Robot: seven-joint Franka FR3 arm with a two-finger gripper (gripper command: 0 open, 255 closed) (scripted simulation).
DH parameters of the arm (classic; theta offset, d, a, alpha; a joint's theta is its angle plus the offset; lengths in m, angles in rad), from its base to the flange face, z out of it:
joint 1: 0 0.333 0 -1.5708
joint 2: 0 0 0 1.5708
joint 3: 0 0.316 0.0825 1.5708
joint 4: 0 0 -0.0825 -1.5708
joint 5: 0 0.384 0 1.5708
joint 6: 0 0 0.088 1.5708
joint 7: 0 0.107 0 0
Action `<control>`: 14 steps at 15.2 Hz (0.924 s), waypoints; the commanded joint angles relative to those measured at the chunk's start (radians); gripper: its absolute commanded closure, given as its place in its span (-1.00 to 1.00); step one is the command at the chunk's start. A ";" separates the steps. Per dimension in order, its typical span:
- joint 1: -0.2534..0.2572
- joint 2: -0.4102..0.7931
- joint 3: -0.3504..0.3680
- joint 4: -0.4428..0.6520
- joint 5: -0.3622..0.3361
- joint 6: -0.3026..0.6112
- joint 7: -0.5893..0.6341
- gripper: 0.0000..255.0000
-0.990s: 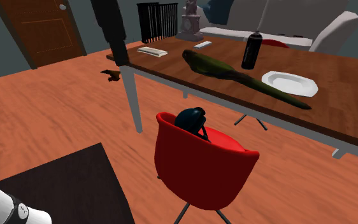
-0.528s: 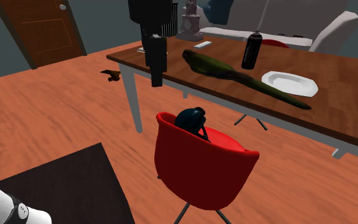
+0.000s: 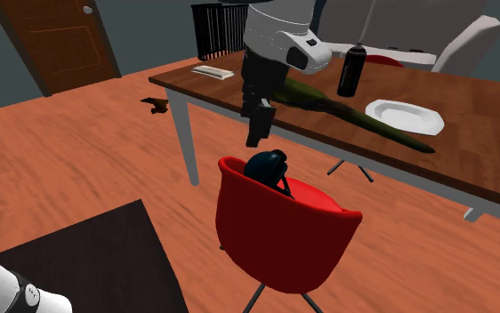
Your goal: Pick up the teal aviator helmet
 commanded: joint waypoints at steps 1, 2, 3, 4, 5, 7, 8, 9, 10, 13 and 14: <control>0.000 0.089 -0.003 0.052 0.043 0.008 0.009 -1.00; -0.002 0.130 -0.004 0.077 0.063 0.010 0.012 -1.00; -0.004 0.172 -0.005 0.103 0.084 0.011 0.014 -1.00; -0.007 0.214 -0.005 0.130 0.105 0.011 0.017 -1.00; -0.010 0.256 -0.005 0.158 0.126 0.010 0.020 -1.00; -0.018 0.340 -0.002 0.216 0.166 0.007 0.027 -1.00; -0.023 0.382 0.000 0.247 0.186 0.004 0.032 -1.00; -0.028 0.424 0.003 0.278 0.206 0.000 0.037 -1.00; -0.033 0.466 0.006 0.311 0.225 -0.004 0.042 -1.00; -0.051 0.594 0.018 0.415 0.279 -0.020 0.063 -1.00; -0.057 0.637 0.023 0.451 0.296 -0.027 0.071 -1.00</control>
